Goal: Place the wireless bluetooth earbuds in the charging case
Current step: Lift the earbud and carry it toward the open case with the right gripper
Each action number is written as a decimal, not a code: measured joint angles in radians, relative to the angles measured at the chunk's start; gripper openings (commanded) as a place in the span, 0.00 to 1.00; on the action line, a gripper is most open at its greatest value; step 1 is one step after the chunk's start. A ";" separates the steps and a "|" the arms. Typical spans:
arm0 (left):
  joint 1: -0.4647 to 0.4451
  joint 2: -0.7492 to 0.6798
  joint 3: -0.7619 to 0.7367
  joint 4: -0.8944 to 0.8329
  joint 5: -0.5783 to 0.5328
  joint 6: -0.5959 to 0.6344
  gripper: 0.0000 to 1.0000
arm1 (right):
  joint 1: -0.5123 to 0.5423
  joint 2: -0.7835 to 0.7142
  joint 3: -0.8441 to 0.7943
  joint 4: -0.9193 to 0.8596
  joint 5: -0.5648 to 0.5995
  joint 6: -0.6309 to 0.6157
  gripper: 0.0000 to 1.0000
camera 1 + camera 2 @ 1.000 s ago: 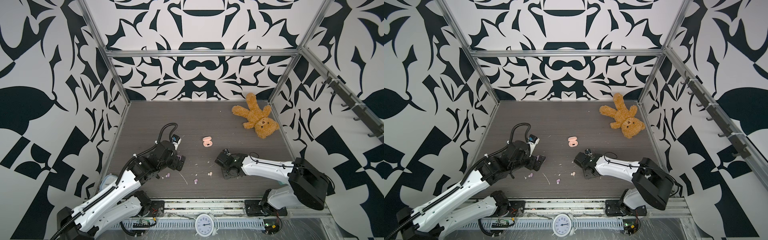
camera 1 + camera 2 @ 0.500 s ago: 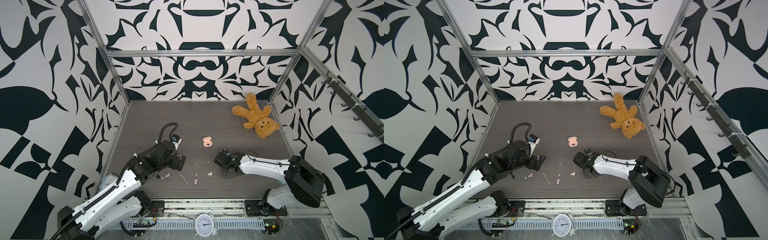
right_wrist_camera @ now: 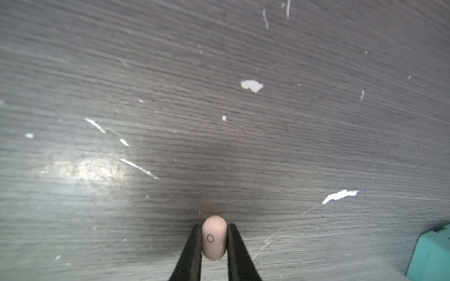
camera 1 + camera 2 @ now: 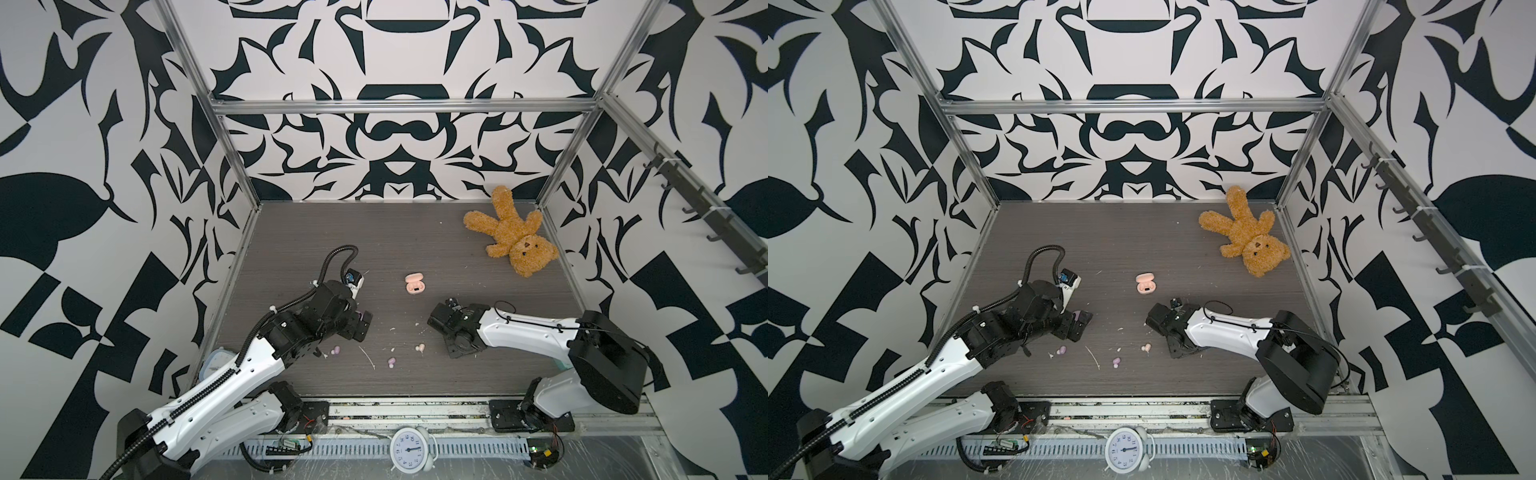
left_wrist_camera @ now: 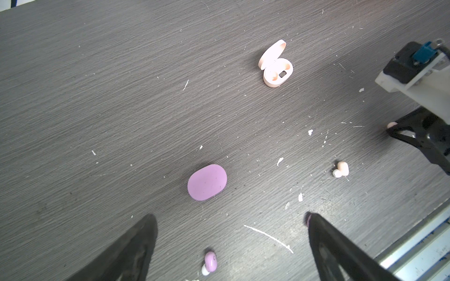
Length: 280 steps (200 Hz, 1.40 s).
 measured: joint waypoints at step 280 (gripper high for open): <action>0.000 0.005 0.000 0.007 0.021 0.012 0.99 | -0.239 0.357 0.537 0.233 -0.278 -0.445 0.18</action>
